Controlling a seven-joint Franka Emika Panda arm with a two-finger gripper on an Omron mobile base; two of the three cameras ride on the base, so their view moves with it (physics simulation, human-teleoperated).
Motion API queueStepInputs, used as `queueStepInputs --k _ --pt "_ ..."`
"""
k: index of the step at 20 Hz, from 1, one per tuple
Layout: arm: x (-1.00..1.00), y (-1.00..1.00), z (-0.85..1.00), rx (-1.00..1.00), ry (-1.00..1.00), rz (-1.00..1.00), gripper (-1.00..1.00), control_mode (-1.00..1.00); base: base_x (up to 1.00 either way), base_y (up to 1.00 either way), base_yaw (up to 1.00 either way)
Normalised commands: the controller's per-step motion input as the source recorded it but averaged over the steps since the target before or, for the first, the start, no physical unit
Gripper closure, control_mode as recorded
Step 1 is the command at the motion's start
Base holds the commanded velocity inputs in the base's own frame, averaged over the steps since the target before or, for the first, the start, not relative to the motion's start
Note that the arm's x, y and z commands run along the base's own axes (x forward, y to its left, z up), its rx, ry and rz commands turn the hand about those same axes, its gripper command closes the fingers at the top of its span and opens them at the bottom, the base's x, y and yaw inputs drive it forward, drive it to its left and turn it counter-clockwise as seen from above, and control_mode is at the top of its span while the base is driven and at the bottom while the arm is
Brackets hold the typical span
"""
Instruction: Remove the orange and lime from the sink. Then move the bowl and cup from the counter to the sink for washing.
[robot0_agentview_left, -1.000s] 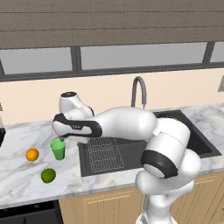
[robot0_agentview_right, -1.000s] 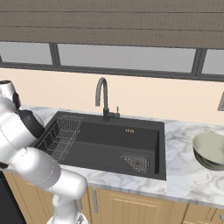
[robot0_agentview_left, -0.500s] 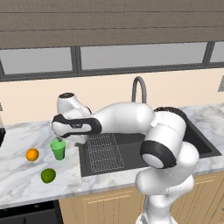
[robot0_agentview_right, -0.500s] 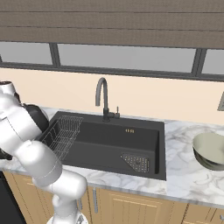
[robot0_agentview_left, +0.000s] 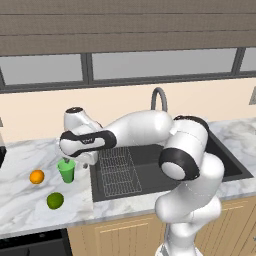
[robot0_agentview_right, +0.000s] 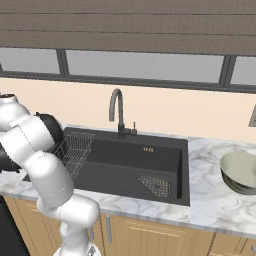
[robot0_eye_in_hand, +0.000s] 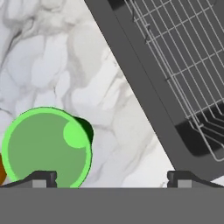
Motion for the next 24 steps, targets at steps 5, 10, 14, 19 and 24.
queueStepInputs --k 5,10,14,19,24 --pt "0.1 0.06 -0.1 0.0 0.01 0.0 -1.0 -1.0 0.0 0.0 0.0" --pt "0.1 0.08 -0.11 0.0 0.0 0.0 -1.0 -1.0 0.0 0.0 0.0" --pt "0.1 0.1 -0.1 0.0 0.0 0.0 -1.0 -1.0 0.0 0.0 0.0" --pt "0.1 0.1 -0.11 0.0 0.0 0.0 -1.0 -1.0 0.0 0.0 0.0" --pt "0.11 0.1 -0.12 0.0 0.0 0.0 -1.0 -1.0 0.0 0.0 0.0"
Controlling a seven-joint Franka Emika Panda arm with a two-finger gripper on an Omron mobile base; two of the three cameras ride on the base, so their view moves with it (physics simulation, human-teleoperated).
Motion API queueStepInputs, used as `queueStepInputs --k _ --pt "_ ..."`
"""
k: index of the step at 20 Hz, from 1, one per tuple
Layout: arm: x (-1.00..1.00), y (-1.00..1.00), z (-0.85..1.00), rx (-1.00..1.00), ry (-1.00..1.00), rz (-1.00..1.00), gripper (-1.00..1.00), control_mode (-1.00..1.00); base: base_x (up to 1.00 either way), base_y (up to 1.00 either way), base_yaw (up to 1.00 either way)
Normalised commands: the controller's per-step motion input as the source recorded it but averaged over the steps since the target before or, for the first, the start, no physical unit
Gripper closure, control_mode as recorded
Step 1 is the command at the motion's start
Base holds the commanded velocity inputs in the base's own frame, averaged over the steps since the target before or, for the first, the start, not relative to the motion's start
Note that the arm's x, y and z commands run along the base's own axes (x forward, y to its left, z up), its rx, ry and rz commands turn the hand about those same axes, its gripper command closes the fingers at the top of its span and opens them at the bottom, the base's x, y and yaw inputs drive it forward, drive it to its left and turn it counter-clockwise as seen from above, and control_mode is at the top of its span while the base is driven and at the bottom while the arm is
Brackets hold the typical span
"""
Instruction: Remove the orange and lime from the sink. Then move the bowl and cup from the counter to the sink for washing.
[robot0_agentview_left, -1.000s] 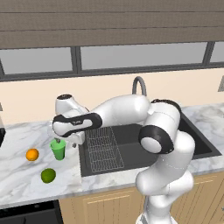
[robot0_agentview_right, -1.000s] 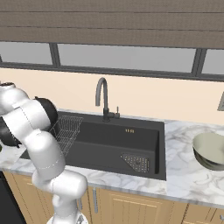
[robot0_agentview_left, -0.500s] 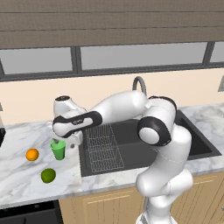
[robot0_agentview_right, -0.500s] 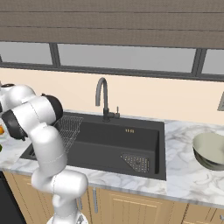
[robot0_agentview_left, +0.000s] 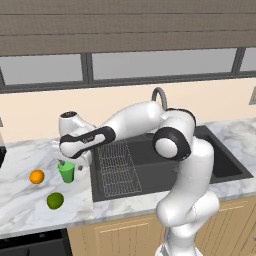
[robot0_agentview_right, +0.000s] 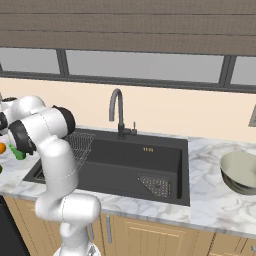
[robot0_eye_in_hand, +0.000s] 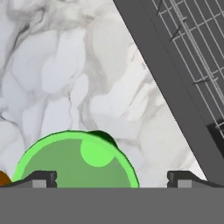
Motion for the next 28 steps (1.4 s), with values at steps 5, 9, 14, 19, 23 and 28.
queueStepInputs --k 5,9,14,19,23,28 --pt "0.1 0.07 -0.1 0.0 0.0 0.0 -1.0 -1.0 0.0 0.0 0.0" --pt "0.03 0.03 -0.08 0.0 0.0 0.0 -1.0 -1.0 0.0 0.0 0.0" --pt "0.0 0.03 -0.09 0.0 0.0 0.0 -1.0 -1.0 0.0 0.0 0.0" --pt "-0.01 0.02 -0.1 0.0 0.0 0.0 -1.0 -1.0 0.0 0.0 0.0" --pt "-0.09 0.0 -0.1 0.0 0.01 -0.02 1.0 -1.0 0.0 0.0 0.0" --pt "-0.16 -0.03 -0.1 0.0 0.0 -0.03 1.0 -1.0 0.0 0.0 0.0"
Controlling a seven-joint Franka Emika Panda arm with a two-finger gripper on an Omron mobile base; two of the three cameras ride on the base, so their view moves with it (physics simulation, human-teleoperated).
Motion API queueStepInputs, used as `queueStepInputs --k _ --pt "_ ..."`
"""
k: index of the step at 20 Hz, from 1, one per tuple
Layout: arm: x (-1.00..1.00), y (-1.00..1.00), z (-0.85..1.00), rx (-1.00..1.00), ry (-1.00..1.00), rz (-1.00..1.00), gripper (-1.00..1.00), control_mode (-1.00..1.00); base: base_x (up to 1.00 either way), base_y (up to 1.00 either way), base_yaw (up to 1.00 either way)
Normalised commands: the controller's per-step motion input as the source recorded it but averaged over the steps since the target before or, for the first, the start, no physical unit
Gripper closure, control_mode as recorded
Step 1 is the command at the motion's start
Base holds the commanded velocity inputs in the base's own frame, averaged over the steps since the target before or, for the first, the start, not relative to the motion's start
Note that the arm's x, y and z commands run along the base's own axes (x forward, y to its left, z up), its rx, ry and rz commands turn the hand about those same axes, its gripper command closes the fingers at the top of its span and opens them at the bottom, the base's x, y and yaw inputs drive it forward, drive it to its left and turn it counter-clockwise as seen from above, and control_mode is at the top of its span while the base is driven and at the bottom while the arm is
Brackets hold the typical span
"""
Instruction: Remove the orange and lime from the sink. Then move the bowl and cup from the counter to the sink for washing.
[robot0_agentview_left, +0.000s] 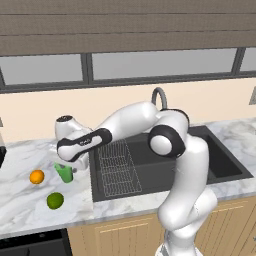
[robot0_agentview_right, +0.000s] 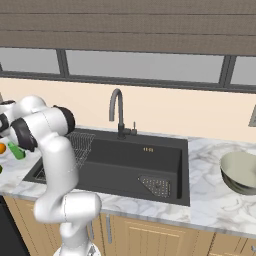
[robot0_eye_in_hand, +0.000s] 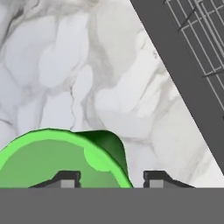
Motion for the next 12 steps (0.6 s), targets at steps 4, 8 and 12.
queueStepInputs --k 4,8,12 --pt "-0.11 -0.07 -0.1 0.0 0.0 -0.06 1.0 -1.0 0.0 0.0 0.0" --pt "-0.16 -0.2 -0.04 0.0 0.0 -0.08 1.0 -1.0 0.0 0.0 0.0" --pt "-0.21 -0.31 0.01 0.0 0.0 -0.07 1.0 -1.0 0.0 0.0 0.0"
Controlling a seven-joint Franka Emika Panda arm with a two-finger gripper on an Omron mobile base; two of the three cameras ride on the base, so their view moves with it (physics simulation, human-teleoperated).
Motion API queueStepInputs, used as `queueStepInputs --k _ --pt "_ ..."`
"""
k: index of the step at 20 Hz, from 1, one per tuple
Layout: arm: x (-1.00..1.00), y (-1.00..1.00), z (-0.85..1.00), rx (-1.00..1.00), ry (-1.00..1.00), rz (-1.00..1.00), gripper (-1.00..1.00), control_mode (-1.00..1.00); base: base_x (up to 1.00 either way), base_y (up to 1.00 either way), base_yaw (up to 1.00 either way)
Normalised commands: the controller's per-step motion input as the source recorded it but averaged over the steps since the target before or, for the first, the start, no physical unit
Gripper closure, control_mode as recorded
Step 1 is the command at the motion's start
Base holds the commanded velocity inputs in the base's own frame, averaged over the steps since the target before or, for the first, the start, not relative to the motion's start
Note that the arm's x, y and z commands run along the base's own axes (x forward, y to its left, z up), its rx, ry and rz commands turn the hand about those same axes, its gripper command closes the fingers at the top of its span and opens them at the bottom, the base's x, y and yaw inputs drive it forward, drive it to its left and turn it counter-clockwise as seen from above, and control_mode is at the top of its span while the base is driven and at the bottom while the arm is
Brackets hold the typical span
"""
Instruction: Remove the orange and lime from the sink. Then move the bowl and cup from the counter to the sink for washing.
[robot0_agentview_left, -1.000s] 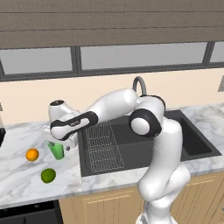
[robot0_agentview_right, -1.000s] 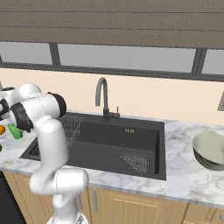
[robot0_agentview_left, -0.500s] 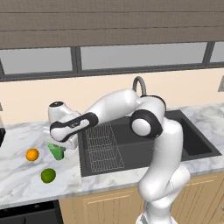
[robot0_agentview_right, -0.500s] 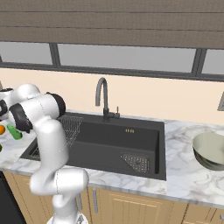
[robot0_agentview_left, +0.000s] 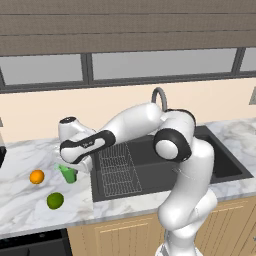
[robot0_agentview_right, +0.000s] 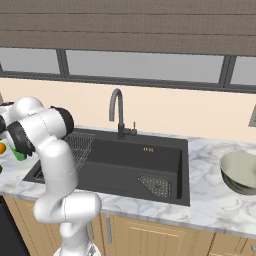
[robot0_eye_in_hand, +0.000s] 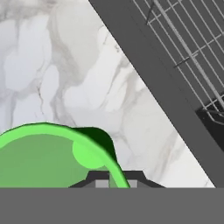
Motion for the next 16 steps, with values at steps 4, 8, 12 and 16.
queueStepInputs --k 4,8,12,16 --pt "-0.19 -0.33 0.05 0.0 0.0 -0.14 1.0 -1.0 0.0 0.0 0.0" --pt "-0.15 -0.3 0.17 0.0 -0.05 -0.12 1.0 -1.0 0.0 0.0 0.0" --pt "-0.17 -0.38 0.22 0.0 -0.07 -0.12 1.0 -1.0 0.0 0.0 0.0" --pt "-0.2 -0.42 0.21 0.01 -0.08 -0.11 1.0 -1.0 0.0 0.0 0.0"
